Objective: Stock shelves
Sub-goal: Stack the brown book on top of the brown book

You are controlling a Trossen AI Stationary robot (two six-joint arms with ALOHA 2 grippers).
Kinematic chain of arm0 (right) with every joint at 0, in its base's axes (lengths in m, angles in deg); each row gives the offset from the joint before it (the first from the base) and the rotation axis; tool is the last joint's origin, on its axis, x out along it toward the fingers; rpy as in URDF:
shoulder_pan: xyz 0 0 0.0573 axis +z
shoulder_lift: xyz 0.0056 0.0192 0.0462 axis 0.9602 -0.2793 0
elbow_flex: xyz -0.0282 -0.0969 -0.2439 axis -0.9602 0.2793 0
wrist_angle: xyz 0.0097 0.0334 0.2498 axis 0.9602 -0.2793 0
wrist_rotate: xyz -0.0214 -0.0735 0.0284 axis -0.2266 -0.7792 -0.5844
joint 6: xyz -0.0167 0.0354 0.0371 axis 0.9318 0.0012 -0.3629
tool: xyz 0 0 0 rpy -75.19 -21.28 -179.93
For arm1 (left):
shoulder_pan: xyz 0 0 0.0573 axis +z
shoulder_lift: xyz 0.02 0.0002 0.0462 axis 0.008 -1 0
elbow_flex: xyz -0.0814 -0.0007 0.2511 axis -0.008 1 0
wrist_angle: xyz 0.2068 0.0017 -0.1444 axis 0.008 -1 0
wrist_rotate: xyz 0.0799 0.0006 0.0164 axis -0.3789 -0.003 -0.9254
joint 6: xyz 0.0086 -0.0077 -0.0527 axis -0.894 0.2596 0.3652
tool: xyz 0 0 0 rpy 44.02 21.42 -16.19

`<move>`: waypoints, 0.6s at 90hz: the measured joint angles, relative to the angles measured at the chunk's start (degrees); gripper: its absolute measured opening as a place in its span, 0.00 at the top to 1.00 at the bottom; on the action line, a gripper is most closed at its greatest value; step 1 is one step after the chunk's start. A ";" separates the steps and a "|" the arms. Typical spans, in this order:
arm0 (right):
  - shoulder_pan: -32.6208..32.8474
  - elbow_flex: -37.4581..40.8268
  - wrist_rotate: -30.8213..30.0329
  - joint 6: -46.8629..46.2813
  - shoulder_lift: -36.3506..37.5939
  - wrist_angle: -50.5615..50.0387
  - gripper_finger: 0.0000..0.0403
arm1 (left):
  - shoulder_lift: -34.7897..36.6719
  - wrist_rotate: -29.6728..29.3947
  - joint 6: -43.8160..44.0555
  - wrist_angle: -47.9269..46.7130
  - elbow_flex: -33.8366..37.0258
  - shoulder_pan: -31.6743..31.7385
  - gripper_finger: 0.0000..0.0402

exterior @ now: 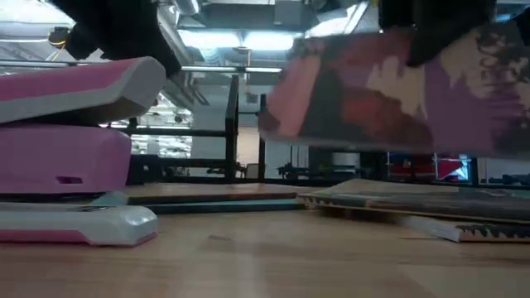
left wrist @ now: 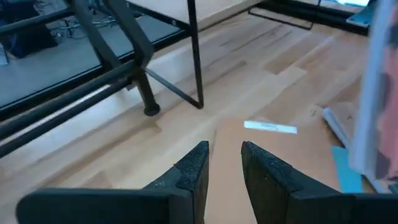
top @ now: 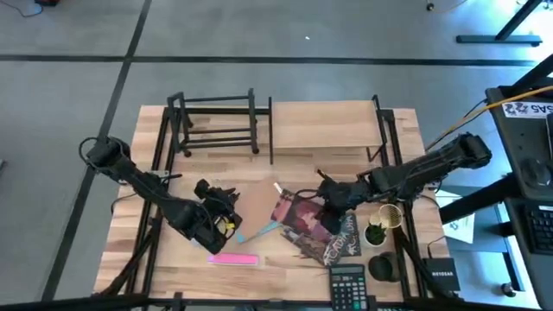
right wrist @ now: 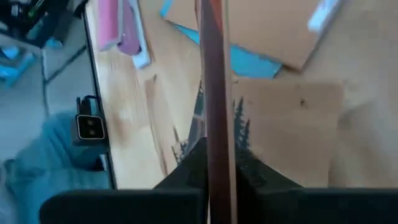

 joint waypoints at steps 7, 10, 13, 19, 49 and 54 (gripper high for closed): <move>0.00 2.79 0.96 -2.75 0.20 2.59 0.98 | -1.82 -0.12 -1.48 2.68 0.00 0.04 0.81; 0.00 3.45 1.54 -3.55 0.28 2.83 0.98 | -2.67 -0.30 -3.23 4.81 0.00 0.04 0.81; 0.00 3.83 2.24 -3.69 0.34 2.81 0.98 | -3.45 -0.40 -5.72 7.39 0.00 0.05 0.81; -0.03 3.93 4.66 -1.64 0.35 2.54 0.98 | -4.99 -0.91 -12.74 14.45 0.00 0.06 0.81; -7.22 -12.34 22.10 20.60 -3.54 -24.32 0.98 | -6.90 7.42 -54.42 56.93 0.00 3.14 0.81; -8.69 -16.38 21.84 26.79 -5.97 -30.27 0.98 | -6.90 10.68 -56.56 60.63 0.00 3.91 0.81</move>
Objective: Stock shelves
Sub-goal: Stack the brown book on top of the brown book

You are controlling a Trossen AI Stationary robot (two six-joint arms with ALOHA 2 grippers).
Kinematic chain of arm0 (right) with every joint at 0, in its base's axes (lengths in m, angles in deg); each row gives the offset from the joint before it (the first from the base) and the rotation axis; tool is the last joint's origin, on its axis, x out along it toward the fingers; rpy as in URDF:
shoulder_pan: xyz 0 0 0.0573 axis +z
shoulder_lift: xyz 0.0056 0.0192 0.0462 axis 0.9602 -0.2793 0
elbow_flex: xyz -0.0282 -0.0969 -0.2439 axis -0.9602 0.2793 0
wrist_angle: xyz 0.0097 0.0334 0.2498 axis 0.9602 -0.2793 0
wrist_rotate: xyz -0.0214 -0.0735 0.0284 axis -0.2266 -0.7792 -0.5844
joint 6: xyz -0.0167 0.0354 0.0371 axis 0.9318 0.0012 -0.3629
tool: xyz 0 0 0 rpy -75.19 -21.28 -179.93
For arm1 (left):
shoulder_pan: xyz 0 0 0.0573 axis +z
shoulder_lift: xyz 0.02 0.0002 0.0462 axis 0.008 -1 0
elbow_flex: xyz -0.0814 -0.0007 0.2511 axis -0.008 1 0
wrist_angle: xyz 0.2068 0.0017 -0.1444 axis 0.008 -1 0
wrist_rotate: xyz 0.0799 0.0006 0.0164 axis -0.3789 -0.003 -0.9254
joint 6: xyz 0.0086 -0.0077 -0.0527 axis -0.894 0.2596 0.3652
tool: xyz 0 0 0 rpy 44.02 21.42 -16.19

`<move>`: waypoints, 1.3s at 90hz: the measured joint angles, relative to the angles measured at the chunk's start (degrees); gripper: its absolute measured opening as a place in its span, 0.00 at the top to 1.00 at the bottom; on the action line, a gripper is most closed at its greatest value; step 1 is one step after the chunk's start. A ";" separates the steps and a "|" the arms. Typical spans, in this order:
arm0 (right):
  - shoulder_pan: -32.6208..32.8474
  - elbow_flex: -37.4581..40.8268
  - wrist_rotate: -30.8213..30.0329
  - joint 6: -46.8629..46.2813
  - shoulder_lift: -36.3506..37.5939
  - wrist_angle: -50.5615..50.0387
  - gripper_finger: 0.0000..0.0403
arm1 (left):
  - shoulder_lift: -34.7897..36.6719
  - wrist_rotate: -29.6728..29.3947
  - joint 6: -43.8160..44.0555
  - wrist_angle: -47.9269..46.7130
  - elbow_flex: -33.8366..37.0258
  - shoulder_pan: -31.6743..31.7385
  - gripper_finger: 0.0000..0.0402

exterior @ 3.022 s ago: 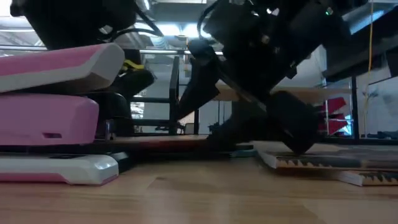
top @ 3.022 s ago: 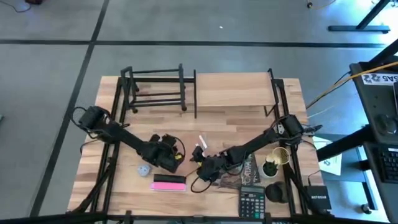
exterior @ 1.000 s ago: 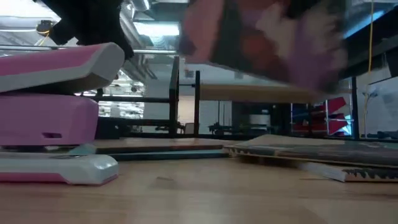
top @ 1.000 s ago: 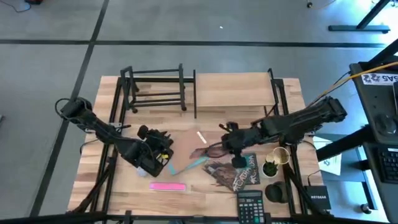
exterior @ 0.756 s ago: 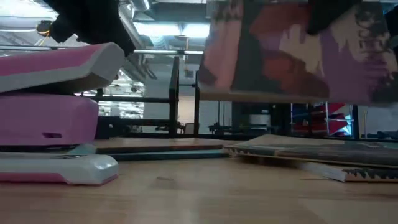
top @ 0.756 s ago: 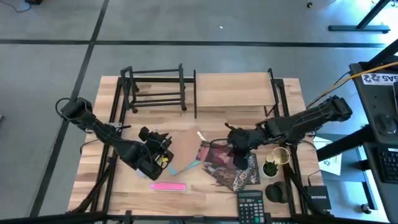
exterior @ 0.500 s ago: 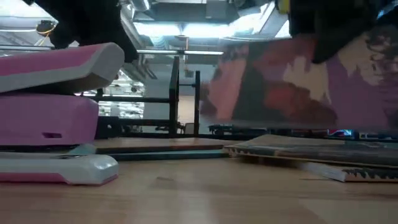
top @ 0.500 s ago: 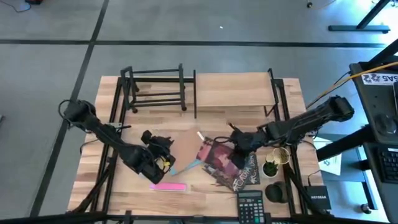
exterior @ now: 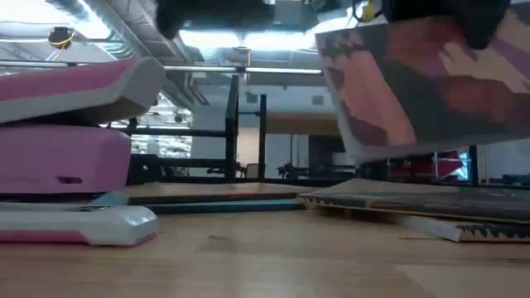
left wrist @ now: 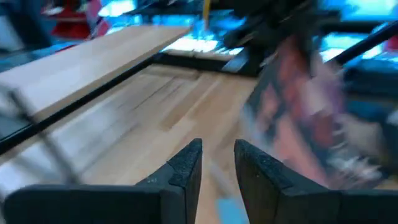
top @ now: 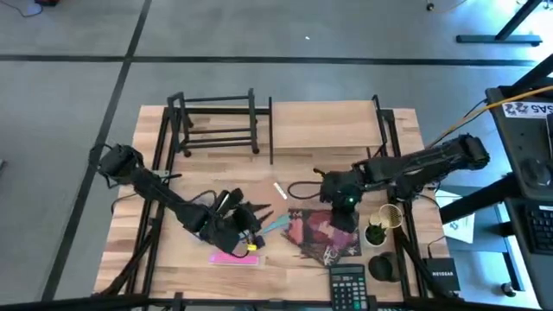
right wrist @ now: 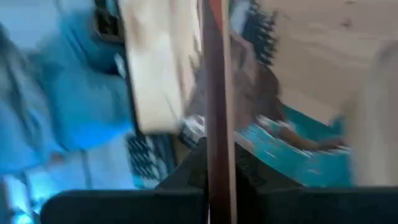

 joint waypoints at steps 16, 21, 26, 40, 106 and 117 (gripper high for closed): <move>-2.70 -9.67 -4.89 16.81 -10.12 -13.56 0.98 | 0.00 14.56 -4.44 3.74 -0.02 3.75 0.79; -3.14 -11.78 -5.51 19.90 -12.58 -14.45 0.98 | 0.02 18.58 -4.89 4.46 -0.03 5.38 0.77; -3.18 -13.32 -6.00 22.83 -14.76 -15.38 0.98 | 0.02 22.35 -5.13 4.41 -0.04 7.11 0.73; -3.02 -16.69 -6.91 28.19 -18.79 -15.41 0.98 | -1.10 28.98 -5.80 4.09 0.02 11.52 0.60; -2.93 -22.18 -21.12 29.03 -18.98 -14.66 0.94 | -6.86 30.33 0.41 6.91 -0.09 15.52 0.97; -2.23 -26.07 -22.62 29.23 -16.03 -18.02 0.88 | -6.82 25.02 3.85 3.67 -0.11 14.34 0.99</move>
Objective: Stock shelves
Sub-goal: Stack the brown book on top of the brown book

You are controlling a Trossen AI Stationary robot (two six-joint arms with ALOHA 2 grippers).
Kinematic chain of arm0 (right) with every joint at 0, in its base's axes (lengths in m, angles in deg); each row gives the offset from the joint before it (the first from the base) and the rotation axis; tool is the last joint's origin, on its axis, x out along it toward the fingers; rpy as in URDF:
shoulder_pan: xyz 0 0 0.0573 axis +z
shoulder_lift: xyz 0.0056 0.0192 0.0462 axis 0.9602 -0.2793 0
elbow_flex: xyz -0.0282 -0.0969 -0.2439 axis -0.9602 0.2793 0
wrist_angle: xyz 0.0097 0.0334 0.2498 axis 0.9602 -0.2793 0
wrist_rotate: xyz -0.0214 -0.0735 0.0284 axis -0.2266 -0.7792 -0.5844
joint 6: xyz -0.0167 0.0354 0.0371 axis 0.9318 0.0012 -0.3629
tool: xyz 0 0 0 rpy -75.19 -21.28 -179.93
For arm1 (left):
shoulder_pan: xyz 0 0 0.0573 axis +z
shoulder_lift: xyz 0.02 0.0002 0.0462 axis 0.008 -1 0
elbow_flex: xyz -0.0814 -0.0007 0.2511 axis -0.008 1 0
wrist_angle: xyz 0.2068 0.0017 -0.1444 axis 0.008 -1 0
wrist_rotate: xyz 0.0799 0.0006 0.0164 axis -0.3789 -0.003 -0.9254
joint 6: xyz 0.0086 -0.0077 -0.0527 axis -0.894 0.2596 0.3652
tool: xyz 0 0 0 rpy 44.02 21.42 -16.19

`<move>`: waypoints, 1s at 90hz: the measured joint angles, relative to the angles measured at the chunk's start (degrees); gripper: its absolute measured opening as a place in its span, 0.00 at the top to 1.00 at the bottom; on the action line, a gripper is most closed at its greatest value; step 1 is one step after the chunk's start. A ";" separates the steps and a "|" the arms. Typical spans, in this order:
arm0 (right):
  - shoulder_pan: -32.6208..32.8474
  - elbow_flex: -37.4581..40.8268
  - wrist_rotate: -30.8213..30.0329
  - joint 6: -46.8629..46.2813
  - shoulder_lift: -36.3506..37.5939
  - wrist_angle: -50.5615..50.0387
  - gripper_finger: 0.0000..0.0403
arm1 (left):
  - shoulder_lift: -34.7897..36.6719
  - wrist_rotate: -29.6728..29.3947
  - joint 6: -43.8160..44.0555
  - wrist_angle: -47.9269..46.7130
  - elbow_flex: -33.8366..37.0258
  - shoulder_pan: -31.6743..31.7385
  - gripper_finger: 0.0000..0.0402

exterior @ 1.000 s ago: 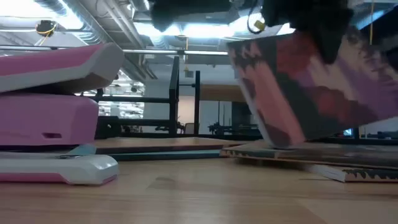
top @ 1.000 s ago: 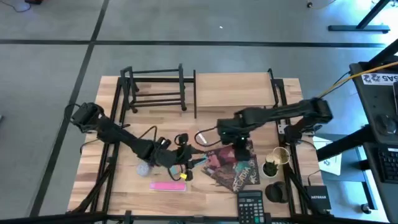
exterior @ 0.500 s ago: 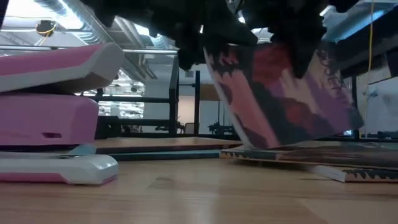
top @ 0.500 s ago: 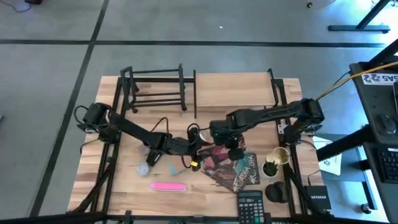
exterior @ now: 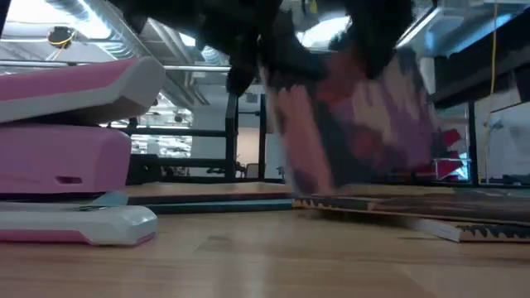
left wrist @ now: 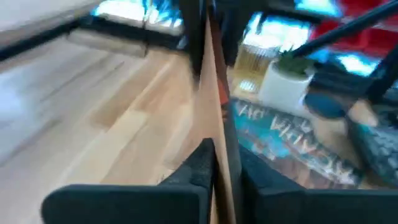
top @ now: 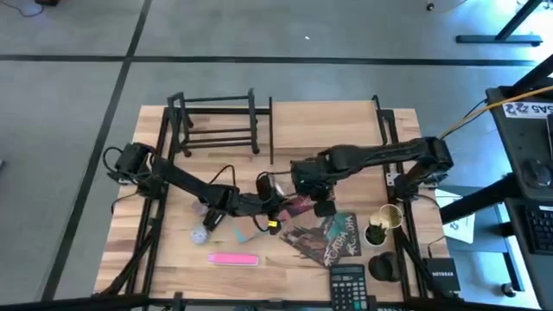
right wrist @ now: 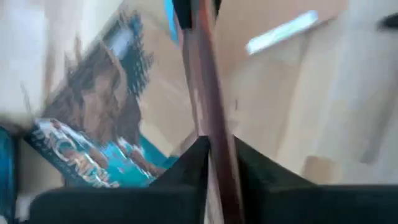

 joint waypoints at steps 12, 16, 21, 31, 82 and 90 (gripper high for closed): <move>2.31 -0.46 -1.78 -2.63 6.97 -1.56 0.83 | 0.39 -5.11 1.57 -0.84 0.04 -1.96 0.99; 3.44 0.48 -3.27 -4.28 10.24 -1.15 0.82 | 1.00 -6.79 1.54 -1.45 0.09 -2.73 0.99; 5.28 2.23 -6.85 -6.81 14.50 -0.06 0.81 | 2.02 -9.68 1.13 -1.86 0.20 -4.05 0.99; 10.60 8.84 -17.05 -14.23 23.21 3.96 0.81 | 5.44 -17.62 -1.70 -0.70 0.16 -7.37 1.00; 19.49 62.99 -20.71 -17.17 36.48 98.81 0.62 | 8.96 -25.00 -44.60 42.88 0.13 -21.28 1.00; 19.49 64.81 -18.45 -12.80 33.63 115.93 0.51 | 8.94 -23.96 -46.01 44.04 0.13 -21.30 1.00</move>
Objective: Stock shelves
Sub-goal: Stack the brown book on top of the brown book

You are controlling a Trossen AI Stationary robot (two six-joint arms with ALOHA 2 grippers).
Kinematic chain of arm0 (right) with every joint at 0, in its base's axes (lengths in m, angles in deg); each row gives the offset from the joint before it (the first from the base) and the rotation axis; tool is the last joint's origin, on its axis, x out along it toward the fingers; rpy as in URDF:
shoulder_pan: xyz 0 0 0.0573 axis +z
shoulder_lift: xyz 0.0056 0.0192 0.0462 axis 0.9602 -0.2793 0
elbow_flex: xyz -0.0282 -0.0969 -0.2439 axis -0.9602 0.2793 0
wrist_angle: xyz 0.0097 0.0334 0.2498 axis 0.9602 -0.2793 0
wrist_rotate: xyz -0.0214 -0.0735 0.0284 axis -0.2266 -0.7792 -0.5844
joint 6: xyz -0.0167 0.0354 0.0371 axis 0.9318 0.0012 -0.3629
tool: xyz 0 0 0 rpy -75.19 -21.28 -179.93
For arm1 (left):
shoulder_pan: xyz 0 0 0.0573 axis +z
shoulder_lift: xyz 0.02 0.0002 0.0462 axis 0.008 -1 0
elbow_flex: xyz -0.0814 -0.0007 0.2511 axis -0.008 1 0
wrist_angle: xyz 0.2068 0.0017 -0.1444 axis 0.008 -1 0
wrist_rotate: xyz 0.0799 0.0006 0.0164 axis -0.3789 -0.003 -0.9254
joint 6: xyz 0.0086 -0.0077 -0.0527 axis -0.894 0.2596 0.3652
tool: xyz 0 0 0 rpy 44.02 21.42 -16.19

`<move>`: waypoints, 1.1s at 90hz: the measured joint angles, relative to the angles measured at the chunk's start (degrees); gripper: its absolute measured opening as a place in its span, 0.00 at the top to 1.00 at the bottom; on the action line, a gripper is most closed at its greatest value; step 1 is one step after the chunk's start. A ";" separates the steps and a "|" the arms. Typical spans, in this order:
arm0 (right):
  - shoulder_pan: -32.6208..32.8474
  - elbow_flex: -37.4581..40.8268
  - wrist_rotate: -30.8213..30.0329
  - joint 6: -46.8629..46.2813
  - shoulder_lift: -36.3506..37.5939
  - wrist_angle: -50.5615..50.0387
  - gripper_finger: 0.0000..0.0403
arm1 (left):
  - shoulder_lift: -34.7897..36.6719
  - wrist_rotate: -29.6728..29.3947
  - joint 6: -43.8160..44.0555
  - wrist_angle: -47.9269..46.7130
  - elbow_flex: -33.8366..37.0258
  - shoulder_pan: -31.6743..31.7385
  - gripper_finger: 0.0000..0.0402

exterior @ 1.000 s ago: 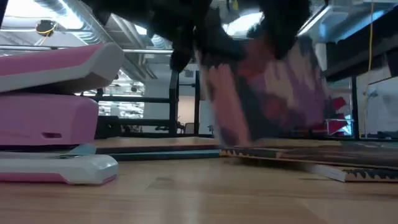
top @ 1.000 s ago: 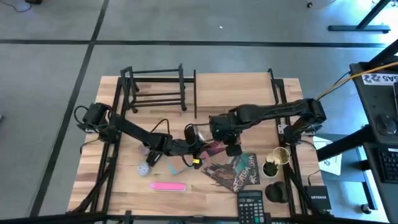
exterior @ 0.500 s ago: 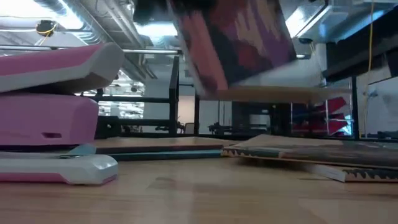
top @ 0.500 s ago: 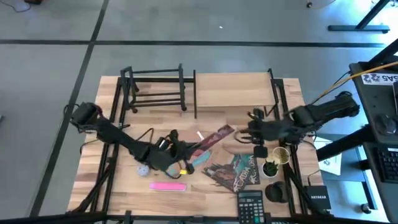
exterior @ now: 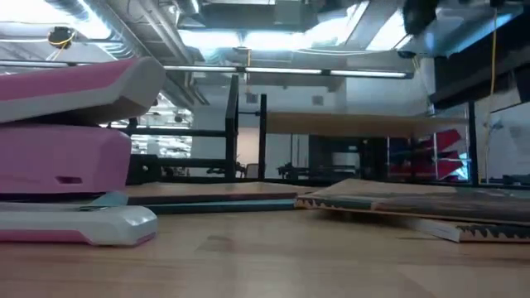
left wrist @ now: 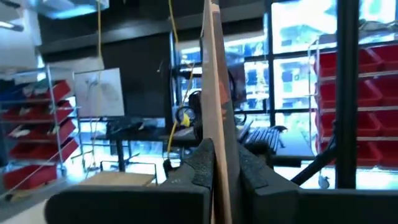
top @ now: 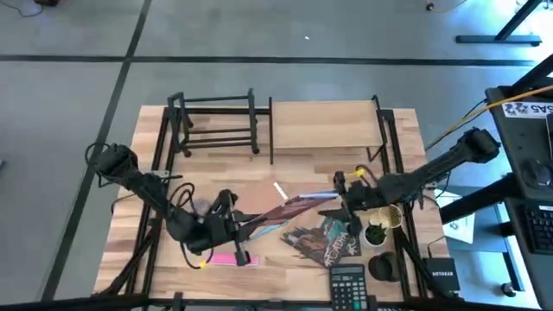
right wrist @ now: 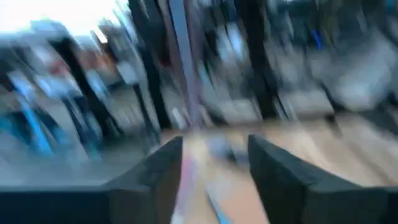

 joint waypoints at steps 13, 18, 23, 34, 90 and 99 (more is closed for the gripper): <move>-0.07 -2.67 0.13 5.95 -5.19 5.97 0.40 | -0.02 4.00 2.07 0.04 0.00 1.57 1.00; -0.07 -4.65 1.36 7.67 -6.94 6.28 0.38 | -0.09 4.11 2.45 -0.05 0.00 2.11 1.00; -0.09 -6.86 4.29 9.54 -8.86 6.50 0.37 | -0.11 4.14 2.46 -0.10 0.00 2.54 1.00; 0.00 -10.64 4.66 12.04 -11.84 6.11 0.39 | -0.11 4.76 2.67 -0.09 0.00 3.22 1.00; -0.44 -34.08 1.12 8.47 -8.86 -48.72 0.99 | -0.48 -2.91 1.37 -10.50 0.04 0.44 0.85; -2.33 -41.74 3.44 3.67 -9.43 -70.28 0.99 | -0.07 -9.04 1.44 -12.74 -0.07 -0.86 0.78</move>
